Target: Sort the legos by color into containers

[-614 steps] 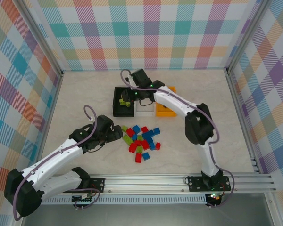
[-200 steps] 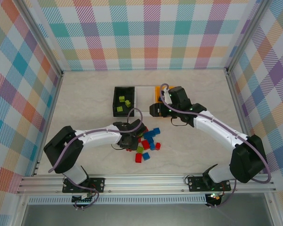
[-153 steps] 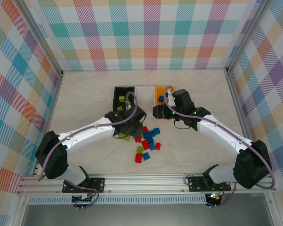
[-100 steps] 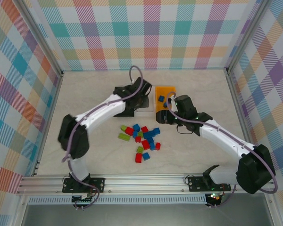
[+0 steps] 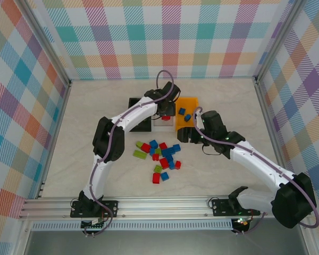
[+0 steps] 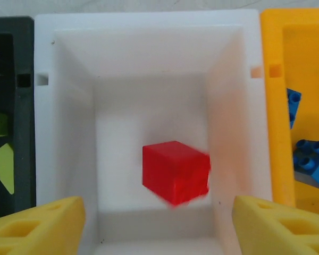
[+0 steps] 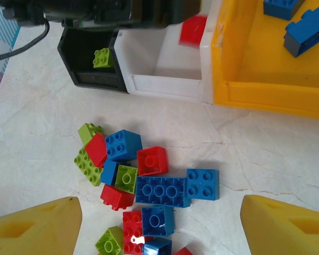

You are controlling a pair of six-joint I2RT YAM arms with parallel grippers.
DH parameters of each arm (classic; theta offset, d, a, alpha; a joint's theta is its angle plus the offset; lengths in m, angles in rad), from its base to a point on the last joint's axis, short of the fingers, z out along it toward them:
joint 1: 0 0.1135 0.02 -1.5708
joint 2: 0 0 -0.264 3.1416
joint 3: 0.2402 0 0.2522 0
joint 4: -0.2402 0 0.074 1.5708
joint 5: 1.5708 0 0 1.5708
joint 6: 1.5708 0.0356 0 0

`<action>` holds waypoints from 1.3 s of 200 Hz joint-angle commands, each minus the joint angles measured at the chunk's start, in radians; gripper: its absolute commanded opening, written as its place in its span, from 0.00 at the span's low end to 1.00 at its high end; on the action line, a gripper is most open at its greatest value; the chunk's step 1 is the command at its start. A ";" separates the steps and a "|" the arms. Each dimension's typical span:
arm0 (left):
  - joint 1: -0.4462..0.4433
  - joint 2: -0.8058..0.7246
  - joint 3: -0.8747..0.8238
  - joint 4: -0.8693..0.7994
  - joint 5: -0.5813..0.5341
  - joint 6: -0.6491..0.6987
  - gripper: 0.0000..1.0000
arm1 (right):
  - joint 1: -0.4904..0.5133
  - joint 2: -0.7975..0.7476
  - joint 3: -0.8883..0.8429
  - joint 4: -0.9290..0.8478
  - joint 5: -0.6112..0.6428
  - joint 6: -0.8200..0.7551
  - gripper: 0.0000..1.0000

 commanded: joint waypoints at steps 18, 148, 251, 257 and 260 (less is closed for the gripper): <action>-0.001 -0.126 -0.034 0.011 0.060 -0.024 0.83 | -0.006 -0.024 -0.008 -0.012 -0.121 -0.026 0.75; -0.029 -1.122 -1.067 0.187 0.057 -0.201 1.00 | 0.304 0.100 -0.100 -0.092 0.080 0.091 0.58; -0.029 -1.202 -1.159 0.187 0.048 -0.221 1.00 | 0.245 0.256 -0.079 -0.032 0.146 0.168 0.48; -0.029 -1.201 -1.159 0.186 0.047 -0.220 1.00 | 0.245 0.257 -0.082 -0.029 0.141 0.168 0.48; -0.028 -1.201 -1.160 0.186 0.047 -0.219 1.00 | 0.244 0.257 -0.082 -0.028 0.138 0.169 0.48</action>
